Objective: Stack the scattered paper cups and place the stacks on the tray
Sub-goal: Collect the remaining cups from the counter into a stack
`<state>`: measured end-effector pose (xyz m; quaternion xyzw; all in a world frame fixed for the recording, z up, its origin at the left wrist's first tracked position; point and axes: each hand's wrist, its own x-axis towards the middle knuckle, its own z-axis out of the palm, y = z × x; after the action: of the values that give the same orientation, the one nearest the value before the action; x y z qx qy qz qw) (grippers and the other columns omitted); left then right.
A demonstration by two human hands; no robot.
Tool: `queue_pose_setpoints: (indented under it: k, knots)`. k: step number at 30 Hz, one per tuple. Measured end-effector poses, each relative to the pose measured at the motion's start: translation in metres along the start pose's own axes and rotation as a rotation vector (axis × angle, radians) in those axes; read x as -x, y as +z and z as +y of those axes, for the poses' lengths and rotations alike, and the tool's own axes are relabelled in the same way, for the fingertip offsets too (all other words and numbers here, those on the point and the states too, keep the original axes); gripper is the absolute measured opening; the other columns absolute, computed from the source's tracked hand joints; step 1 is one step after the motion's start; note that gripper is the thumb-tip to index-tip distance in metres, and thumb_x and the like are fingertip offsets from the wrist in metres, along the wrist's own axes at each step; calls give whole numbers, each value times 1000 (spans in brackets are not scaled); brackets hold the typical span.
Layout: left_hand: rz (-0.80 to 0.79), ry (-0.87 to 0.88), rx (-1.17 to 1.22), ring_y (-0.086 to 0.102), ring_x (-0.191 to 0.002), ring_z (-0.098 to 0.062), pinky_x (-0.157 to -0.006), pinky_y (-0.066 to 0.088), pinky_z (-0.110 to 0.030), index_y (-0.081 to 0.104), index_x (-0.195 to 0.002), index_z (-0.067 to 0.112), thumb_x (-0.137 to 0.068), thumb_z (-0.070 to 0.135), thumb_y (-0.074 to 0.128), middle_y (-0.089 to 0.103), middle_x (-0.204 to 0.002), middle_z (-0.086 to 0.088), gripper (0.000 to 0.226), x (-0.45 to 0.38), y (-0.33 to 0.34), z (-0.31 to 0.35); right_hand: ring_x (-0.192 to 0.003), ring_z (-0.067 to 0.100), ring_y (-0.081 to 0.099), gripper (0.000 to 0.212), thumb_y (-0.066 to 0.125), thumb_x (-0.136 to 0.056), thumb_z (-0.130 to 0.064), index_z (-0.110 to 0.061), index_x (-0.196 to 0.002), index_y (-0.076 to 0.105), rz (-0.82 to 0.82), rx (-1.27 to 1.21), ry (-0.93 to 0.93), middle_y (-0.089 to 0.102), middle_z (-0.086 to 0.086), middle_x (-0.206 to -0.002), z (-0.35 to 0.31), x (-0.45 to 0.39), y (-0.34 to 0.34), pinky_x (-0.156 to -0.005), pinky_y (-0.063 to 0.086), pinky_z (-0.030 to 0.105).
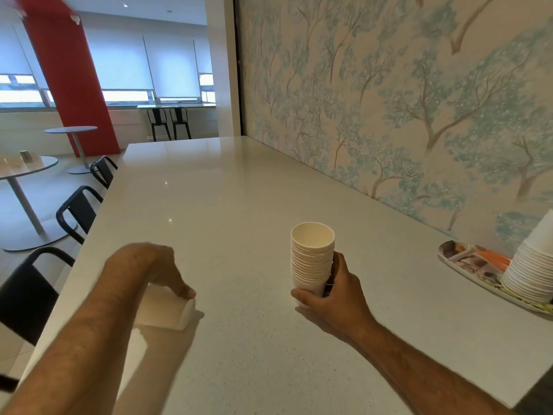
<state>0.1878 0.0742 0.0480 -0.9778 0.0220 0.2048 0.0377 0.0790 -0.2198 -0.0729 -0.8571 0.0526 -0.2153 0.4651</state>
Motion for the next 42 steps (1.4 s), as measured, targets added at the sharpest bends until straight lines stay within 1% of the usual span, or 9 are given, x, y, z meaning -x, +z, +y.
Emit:
queue_pose_setpoints:
  k: [7, 12, 15, 20, 22, 27, 33, 37, 42]
  knots:
    - [54, 26, 113, 57, -85, -19, -84, 55, -36, 48, -134, 19, -71, 41, 85, 57, -110, -2, 77, 1, 22, 2, -105, 12, 64, 94, 88, -58, -48, -29, -135, 38, -1, -21, 3, 60, -10, -125, -2, 2, 1, -90, 58, 33]
    - [153, 103, 177, 55, -97, -22, -82, 56, -40, 45, -137, 28, -56, 35, 94, 53, -127, -2, 95, -5, 27, 11, -97, 2, 64, 93, 84, -51, -58, -37, -129, 38, 1, -43, 5, 60, -19, -115, -3, 3, 1, -77, 54, 15]
    - [278, 243, 224, 54, -106, -18, -90, 52, -37, 51, -131, 30, -55, 37, 93, 54, -124, 3, 87, -11, 30, 25, -97, 2, 65, 95, 81, -48, -64, -39, -128, 37, 1, -46, 1, 59, -22, -113, -2, 2, 1, -77, 54, 15]
    - [623, 480, 327, 56, -80, -15, -60, 35, -22, 59, -89, 28, -74, 40, 82, 54, -84, 12, 29, -8, 29, 53, -97, 2, 64, 94, 80, -49, -66, -40, -127, 35, 4, -24, -7, 58, -22, -114, 1, 0, 2, -80, 56, 18]
    - [748, 568, 369, 57, -72, -22, -57, 31, -26, 51, -74, 25, -87, 35, 71, 51, -72, 8, 26, 3, 25, 65, -96, 0, 65, 93, 81, -49, -65, -41, -127, 36, 9, -21, -8, 59, -23, -113, 1, 0, 2, -79, 57, 18]
    - [999, 850, 452, 47, -76, -17, -65, 32, -22, 62, -95, 6, -98, 27, 55, 65, -90, -10, 22, 34, 8, 97, -91, -5, 64, 94, 81, -48, -69, -43, -126, 36, 18, -22, -11, 56, -32, -107, 2, -1, 3, -68, 52, 8]
    - [1003, 1002, 370, 44, -83, -13, -82, 34, -31, 51, -91, 22, -97, 39, 38, 63, -92, 0, 22, 57, -6, 131, -93, -4, 63, 101, 75, -41, -83, -43, -127, 37, 0, -73, 14, 57, -31, -108, 4, -3, 3, -69, 51, 9]
    - [874, 1008, 163, 48, -101, -17, -103, 29, -44, 53, -96, 24, -100, 33, 42, 64, -102, 1, 15, 53, -3, 148, -91, -5, 65, 92, 78, -44, -79, -49, -122, 38, 18, -96, 13, 63, -28, -103, 6, -3, 3, -70, 55, 14]
    - [717, 947, 24, 50, -113, -20, -109, 22, -50, 56, -105, 22, -102, 36, 36, 64, -108, 1, 24, 46, 8, 160, -94, -8, 64, 79, 82, -46, -76, -63, -111, 38, 20, -141, 30, 61, -35, -106, 8, -3, 5, -67, 57, 17]
